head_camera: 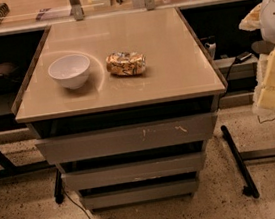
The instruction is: Open top drawer
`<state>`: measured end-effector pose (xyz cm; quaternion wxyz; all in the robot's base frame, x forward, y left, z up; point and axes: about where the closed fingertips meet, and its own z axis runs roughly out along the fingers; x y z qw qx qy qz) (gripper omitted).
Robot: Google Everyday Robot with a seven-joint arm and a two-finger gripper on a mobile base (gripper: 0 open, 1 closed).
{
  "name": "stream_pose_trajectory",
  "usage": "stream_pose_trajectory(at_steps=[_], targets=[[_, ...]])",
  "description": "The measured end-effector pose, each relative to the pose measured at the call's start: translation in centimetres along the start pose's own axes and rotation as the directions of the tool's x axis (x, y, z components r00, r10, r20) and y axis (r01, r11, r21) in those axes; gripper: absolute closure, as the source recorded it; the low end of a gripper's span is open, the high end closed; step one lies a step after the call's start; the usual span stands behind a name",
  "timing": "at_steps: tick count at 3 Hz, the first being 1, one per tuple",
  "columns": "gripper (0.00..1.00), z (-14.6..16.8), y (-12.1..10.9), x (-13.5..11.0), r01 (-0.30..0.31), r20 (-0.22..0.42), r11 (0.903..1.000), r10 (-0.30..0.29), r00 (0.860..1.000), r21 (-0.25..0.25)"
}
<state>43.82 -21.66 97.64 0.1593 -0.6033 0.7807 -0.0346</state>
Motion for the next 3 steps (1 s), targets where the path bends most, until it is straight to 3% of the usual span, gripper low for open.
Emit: stream_pose_trajectory(at_steps=[2, 3], targets=[[0.0, 1.6, 0.9, 0.1, 0.002, 0.004, 1.0, -0.002, 1.0, -0.007], [0.0, 6.0, 2.6, 0.3, 0.007, 0.014, 0.9994, -0.006, 1.0, -0.033]])
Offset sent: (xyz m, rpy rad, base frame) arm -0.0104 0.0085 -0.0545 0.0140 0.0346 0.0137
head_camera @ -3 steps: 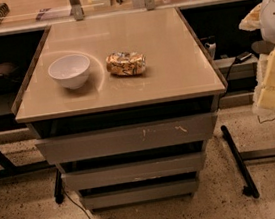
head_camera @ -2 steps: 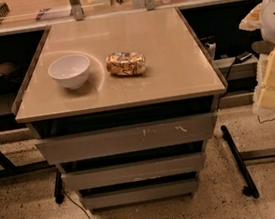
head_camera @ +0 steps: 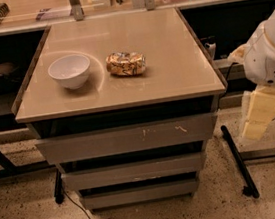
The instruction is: Open top drawer
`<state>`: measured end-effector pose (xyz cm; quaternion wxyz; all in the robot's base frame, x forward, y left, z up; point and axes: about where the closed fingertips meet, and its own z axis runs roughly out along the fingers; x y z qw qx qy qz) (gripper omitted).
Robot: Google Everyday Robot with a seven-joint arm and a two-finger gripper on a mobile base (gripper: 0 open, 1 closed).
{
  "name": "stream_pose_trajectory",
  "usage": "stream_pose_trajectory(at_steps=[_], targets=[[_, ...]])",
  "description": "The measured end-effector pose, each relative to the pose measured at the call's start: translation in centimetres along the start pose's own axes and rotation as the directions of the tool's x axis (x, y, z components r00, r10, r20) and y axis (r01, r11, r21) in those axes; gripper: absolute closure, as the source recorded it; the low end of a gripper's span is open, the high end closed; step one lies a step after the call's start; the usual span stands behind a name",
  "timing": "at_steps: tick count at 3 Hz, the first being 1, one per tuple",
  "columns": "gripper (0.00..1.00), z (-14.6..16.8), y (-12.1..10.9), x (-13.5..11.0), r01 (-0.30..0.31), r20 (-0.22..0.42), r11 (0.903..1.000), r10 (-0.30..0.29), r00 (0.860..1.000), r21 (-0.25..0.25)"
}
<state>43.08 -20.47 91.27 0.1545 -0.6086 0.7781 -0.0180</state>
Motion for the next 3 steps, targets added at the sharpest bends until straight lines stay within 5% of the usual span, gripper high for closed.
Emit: stream_pose_trajectory(at_steps=[3], targets=[[0.0, 14.0, 1.6, 1.4, 0.067, 0.128, 0.9971, -0.071, 0.989, 0.036]])
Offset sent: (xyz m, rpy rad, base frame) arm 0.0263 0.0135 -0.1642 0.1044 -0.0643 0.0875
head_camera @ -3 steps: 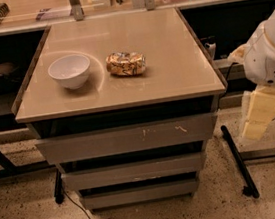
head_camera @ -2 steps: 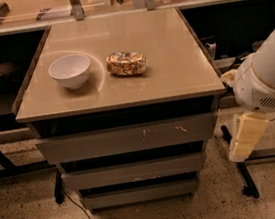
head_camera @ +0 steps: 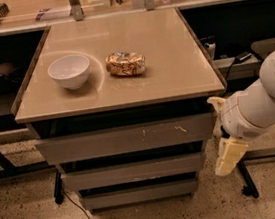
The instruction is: Open top drawer
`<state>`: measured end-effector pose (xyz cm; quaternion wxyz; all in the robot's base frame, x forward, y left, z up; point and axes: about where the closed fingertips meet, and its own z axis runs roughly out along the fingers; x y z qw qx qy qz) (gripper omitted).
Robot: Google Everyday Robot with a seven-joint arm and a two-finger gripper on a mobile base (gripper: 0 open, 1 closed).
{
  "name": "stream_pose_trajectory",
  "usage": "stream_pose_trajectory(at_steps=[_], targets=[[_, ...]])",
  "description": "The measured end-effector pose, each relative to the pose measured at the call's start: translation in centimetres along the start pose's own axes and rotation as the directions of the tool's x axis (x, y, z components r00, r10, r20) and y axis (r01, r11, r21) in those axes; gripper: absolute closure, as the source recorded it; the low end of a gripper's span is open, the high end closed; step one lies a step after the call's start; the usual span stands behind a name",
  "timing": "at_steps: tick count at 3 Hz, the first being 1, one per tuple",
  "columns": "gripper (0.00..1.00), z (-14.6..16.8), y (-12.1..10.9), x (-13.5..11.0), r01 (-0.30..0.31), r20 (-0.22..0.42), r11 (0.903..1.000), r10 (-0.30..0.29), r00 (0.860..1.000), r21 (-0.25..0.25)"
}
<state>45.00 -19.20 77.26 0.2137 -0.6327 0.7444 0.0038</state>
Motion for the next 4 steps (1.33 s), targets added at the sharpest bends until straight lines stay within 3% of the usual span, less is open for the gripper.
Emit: stream_pose_trajectory(at_steps=[1, 2, 4], targets=[[0.0, 3.7, -1.0, 0.3, 0.015, 0.057, 0.9994, -0.017, 0.998, 0.031], [0.0, 3.7, -1.0, 0.3, 0.015, 0.057, 0.9994, -0.017, 0.998, 0.031], [0.0, 7.7, -3.1, 0.1, 0.042, 0.16, 0.9925, -0.061, 0.985, 0.115]])
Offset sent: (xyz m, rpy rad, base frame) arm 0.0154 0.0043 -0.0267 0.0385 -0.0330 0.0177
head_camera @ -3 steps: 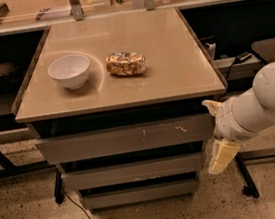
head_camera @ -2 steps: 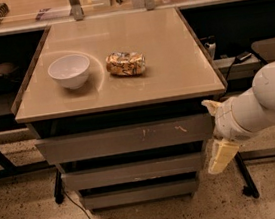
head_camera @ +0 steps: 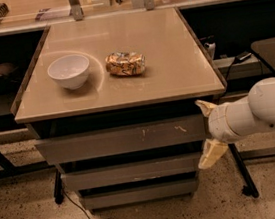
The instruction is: Open top drawer
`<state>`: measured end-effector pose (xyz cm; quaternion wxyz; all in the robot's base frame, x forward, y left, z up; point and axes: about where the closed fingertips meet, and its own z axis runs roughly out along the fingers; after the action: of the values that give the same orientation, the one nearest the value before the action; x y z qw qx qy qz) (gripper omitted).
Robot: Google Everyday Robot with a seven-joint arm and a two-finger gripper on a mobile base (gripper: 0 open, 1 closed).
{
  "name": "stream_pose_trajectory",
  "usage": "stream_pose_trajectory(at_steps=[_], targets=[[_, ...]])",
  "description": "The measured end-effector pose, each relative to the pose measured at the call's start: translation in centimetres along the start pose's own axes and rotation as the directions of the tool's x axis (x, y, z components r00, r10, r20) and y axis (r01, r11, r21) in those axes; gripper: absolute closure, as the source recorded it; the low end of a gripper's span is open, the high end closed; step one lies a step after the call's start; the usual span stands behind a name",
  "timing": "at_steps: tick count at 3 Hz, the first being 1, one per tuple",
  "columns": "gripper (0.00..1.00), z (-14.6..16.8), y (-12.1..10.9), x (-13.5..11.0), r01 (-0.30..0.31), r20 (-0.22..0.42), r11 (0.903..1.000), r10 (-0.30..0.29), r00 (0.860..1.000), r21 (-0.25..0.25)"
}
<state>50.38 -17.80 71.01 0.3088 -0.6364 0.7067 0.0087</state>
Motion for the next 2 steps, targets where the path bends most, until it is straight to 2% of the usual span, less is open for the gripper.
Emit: stream_pose_trajectory(at_steps=[1, 2], targets=[[0.0, 2.5, -1.4, -0.1, 0.028, 0.075, 0.9993, -0.03, 0.997, 0.025], [0.0, 4.4, -2.3, -0.4, 0.059, 0.119, 0.9979, -0.062, 0.991, 0.028]])
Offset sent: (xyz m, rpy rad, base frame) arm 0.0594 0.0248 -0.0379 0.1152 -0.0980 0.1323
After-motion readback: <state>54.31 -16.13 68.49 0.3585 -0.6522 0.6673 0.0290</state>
